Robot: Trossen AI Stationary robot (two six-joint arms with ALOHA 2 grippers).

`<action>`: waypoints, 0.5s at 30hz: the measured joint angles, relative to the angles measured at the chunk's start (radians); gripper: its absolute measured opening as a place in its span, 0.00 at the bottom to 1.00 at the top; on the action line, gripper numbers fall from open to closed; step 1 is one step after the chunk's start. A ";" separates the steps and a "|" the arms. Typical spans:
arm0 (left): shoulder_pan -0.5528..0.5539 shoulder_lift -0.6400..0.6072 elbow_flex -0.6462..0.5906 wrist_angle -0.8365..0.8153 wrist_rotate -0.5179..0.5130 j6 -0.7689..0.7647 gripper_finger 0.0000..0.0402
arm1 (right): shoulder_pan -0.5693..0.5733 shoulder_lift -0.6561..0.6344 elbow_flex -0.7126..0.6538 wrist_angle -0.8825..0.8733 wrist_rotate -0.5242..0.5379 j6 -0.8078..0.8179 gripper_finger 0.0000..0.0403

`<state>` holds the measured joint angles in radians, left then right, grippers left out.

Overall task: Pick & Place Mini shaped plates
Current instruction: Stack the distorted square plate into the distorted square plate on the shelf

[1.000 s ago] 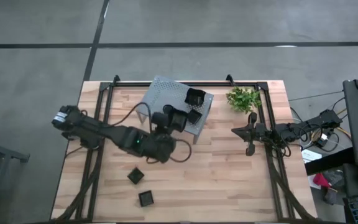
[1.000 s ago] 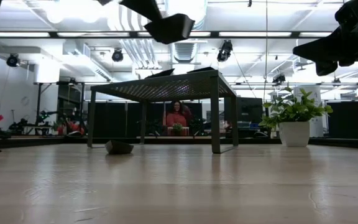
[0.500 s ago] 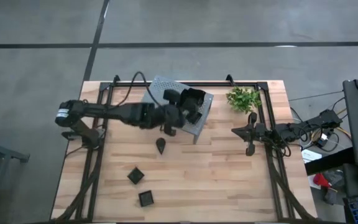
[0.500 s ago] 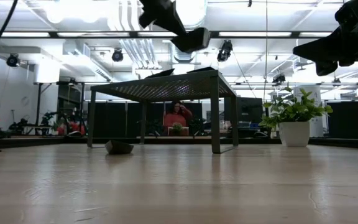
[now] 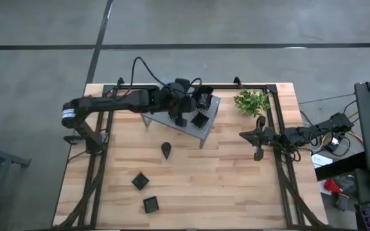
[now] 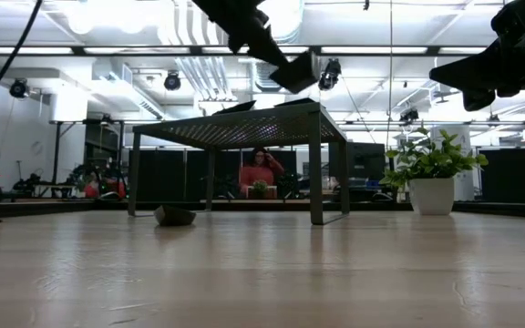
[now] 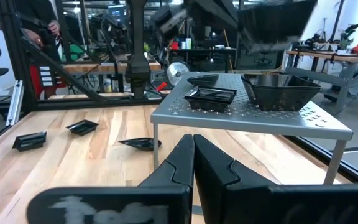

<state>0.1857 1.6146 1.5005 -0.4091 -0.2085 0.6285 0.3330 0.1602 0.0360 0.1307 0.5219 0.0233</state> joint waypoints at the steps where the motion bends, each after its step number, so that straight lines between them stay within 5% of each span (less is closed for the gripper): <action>1: 0.007 0.009 0.000 0.000 -0.008 0.006 0.00 | 0.000 0.000 0.000 0.000 0.000 0.001 0.02; 15: 0.029 0.077 0.000 0.001 -0.030 0.022 0.00 | 0.000 0.000 0.000 0.000 0.000 0.001 0.02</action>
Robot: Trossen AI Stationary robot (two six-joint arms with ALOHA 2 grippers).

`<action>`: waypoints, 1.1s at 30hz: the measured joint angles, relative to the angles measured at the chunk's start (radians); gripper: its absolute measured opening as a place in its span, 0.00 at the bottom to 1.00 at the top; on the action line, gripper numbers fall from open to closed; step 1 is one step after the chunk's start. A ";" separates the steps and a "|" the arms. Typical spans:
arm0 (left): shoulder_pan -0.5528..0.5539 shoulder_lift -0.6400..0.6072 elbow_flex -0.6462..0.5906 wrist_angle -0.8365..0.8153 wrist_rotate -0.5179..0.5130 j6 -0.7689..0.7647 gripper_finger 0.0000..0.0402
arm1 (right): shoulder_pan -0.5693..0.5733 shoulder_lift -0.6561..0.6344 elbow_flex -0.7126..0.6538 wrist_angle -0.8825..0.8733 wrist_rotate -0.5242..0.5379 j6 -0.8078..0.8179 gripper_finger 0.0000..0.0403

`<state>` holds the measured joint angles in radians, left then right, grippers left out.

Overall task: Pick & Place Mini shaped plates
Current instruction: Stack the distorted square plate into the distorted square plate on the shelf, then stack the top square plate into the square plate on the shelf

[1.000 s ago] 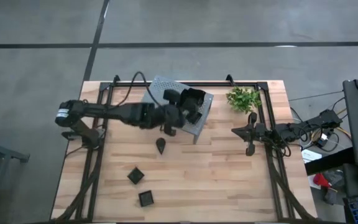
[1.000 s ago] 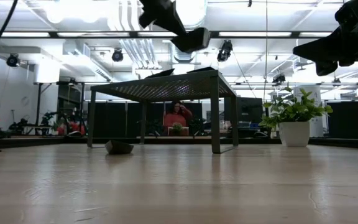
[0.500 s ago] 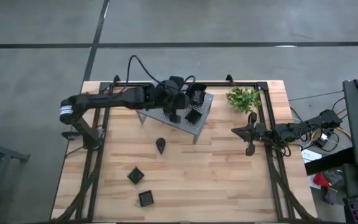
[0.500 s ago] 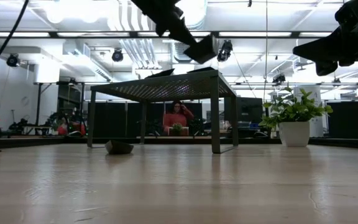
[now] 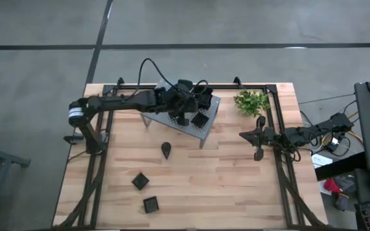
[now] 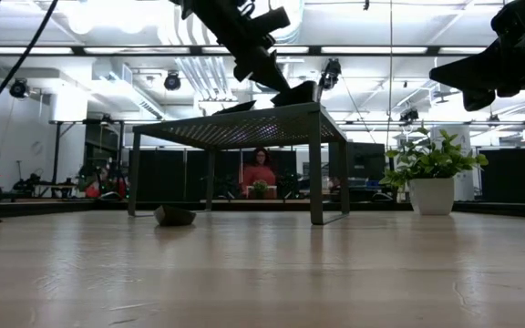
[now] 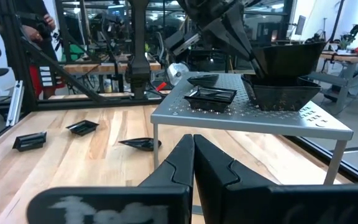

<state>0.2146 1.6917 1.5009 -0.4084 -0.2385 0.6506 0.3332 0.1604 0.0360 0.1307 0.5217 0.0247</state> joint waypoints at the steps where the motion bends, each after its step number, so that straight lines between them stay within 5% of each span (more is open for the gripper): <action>1: 0.000 0.000 0.000 0.000 -0.002 0.000 0.00 | 0.000 0.000 0.000 0.000 0.000 -0.001 0.02; 19: -0.001 -0.008 0.002 -0.030 -0.008 0.000 0.01 | 0.000 0.000 0.000 0.000 0.000 -0.001 0.02; 33: -0.037 -0.020 0.034 -0.073 -0.123 -0.115 0.33 | 0.000 0.000 0.000 0.000 0.000 0.000 0.02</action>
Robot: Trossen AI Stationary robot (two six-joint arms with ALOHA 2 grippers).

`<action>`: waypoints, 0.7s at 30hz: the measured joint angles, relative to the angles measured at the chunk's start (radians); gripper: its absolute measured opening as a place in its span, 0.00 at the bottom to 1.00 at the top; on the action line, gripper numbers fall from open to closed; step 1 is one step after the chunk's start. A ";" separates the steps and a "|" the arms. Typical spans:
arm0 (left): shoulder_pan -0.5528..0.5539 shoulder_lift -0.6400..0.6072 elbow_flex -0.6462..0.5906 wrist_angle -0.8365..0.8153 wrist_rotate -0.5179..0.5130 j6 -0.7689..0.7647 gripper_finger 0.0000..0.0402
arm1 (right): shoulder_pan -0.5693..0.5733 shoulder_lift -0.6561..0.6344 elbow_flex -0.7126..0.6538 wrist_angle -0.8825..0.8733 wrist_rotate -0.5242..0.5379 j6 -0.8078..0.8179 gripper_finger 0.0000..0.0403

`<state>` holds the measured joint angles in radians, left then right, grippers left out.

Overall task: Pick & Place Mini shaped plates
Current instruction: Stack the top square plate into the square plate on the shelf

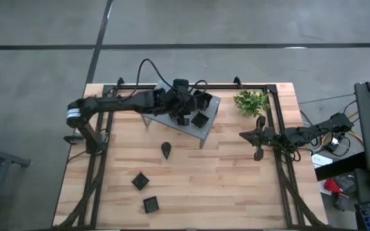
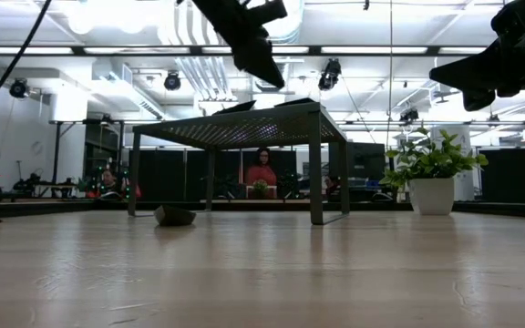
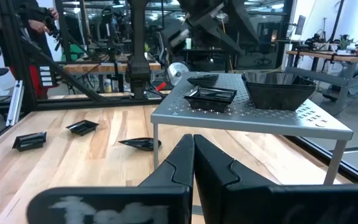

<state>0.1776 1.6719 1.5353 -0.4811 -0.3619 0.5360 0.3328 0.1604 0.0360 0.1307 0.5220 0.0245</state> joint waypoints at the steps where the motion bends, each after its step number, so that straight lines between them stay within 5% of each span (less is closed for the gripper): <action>1: -0.009 -0.005 0.005 -0.020 -0.006 -0.029 0.34 | 0.000 0.000 0.000 0.000 0.000 0.000 0.02; 21: -0.327 -0.076 0.007 -0.454 0.003 -0.472 0.33 | 0.000 -0.001 0.000 0.000 0.000 0.000 0.02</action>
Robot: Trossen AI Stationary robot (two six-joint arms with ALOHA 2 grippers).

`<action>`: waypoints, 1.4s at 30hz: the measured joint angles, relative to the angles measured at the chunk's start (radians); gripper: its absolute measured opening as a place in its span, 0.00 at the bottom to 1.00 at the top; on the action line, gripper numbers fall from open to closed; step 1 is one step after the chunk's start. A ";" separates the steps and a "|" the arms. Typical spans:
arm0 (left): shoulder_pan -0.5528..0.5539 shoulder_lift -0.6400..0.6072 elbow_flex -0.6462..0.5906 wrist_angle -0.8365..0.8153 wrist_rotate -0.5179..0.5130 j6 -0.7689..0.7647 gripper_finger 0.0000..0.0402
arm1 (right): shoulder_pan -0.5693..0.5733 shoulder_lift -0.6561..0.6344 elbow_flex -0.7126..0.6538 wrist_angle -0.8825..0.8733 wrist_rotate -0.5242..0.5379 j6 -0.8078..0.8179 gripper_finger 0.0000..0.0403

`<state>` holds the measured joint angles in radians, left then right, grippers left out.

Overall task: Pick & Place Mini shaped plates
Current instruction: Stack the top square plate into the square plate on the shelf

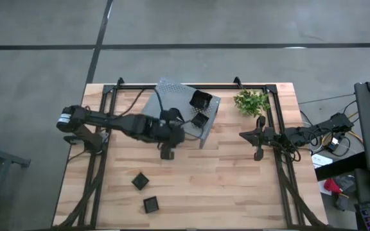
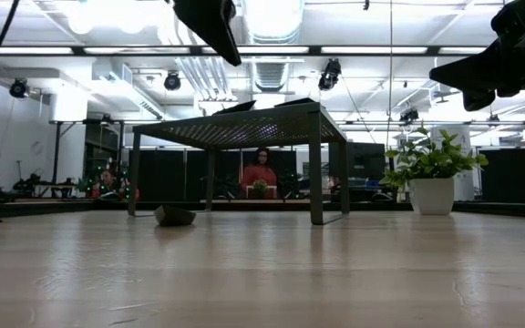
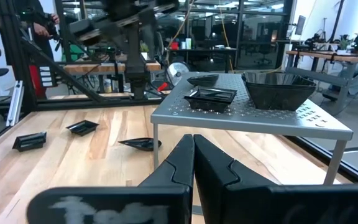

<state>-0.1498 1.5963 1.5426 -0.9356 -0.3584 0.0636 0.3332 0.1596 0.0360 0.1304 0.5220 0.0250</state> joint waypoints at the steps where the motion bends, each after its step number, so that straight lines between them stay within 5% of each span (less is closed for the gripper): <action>1: -0.017 0.000 -0.007 0.000 0.000 -0.024 0.33 | 0.000 0.000 0.000 0.000 0.000 0.000 0.02; 13: -0.115 0.000 -0.223 0.007 0.004 -0.155 0.33 | 0.000 0.000 0.000 0.000 0.000 0.000 0.02; 24: -0.238 0.000 -0.386 0.000 0.291 -0.470 0.33 | 0.000 0.000 0.000 0.000 0.000 -0.002 0.02; 42: -0.601 0.000 -0.404 -0.009 0.299 -0.583 0.23 | 0.000 0.000 0.000 0.000 0.000 0.000 0.02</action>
<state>-0.7505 1.5963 1.1384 -0.9441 -0.0596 -0.5189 0.3328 0.1600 0.0360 0.1306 0.5220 0.0250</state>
